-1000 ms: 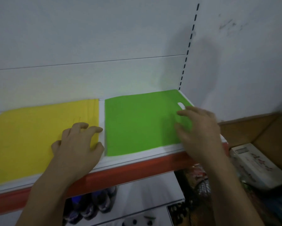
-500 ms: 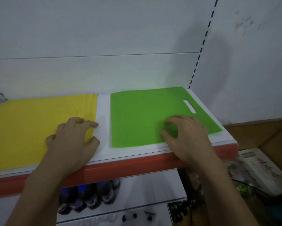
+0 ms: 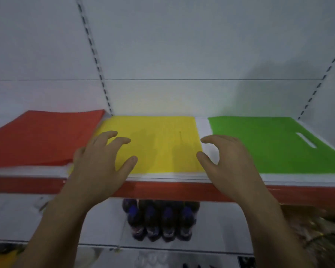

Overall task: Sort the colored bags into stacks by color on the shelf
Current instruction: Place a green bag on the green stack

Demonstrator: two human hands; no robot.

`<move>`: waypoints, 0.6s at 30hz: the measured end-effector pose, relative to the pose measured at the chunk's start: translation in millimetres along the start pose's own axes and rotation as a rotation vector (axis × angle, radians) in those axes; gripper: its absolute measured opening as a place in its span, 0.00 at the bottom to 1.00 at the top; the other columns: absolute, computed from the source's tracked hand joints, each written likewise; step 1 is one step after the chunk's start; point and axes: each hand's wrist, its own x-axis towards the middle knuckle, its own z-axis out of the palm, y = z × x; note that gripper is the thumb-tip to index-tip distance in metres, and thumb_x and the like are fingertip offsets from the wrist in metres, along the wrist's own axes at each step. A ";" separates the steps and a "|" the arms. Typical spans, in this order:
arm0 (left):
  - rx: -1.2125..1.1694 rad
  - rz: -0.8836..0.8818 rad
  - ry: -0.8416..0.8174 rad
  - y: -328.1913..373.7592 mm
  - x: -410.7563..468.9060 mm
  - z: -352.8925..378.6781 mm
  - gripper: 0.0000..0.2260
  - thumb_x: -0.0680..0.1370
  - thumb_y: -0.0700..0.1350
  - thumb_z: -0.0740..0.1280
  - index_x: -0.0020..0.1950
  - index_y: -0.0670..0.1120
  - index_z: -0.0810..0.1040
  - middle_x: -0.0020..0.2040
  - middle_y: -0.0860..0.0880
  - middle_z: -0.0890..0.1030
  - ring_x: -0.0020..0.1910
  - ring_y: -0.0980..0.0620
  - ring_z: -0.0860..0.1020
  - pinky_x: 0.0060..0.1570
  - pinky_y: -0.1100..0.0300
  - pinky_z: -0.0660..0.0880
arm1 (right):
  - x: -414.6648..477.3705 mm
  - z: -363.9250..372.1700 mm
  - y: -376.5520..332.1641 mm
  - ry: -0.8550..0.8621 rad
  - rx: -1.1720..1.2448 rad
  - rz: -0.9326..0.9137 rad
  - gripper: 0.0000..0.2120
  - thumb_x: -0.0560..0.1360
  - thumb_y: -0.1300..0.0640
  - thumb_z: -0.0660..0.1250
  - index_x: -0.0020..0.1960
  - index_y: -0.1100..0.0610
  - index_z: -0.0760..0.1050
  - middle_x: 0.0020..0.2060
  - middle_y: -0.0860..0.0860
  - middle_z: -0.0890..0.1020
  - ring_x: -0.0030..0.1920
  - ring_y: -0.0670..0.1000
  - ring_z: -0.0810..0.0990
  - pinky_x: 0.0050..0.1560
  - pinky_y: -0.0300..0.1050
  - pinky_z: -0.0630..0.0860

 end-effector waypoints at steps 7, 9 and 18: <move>0.063 -0.203 0.105 -166.1 -80.8 -75.6 0.23 0.77 0.63 0.62 0.70 0.57 0.71 0.75 0.52 0.66 0.74 0.48 0.64 0.68 0.34 0.61 | -9.9 87.3 -162.0 -0.130 0.065 -0.219 0.25 0.78 0.44 0.65 0.72 0.52 0.71 0.69 0.48 0.75 0.71 0.51 0.69 0.71 0.50 0.65; 0.079 -0.280 0.117 -209.1 -112.0 -92.3 0.23 0.77 0.62 0.62 0.71 0.58 0.69 0.76 0.53 0.64 0.74 0.49 0.63 0.69 0.35 0.60 | -14.6 114.3 -208.0 -0.158 0.112 -0.275 0.25 0.78 0.44 0.65 0.72 0.53 0.71 0.69 0.48 0.75 0.70 0.51 0.70 0.70 0.48 0.65; 0.205 -0.625 0.171 -358.4 -221.5 -167.5 0.24 0.78 0.65 0.59 0.74 0.63 0.62 0.79 0.56 0.56 0.78 0.50 0.54 0.73 0.37 0.53 | -19.8 212.3 -420.8 -0.309 0.292 -0.566 0.25 0.77 0.47 0.67 0.72 0.54 0.72 0.68 0.51 0.76 0.70 0.52 0.72 0.69 0.46 0.65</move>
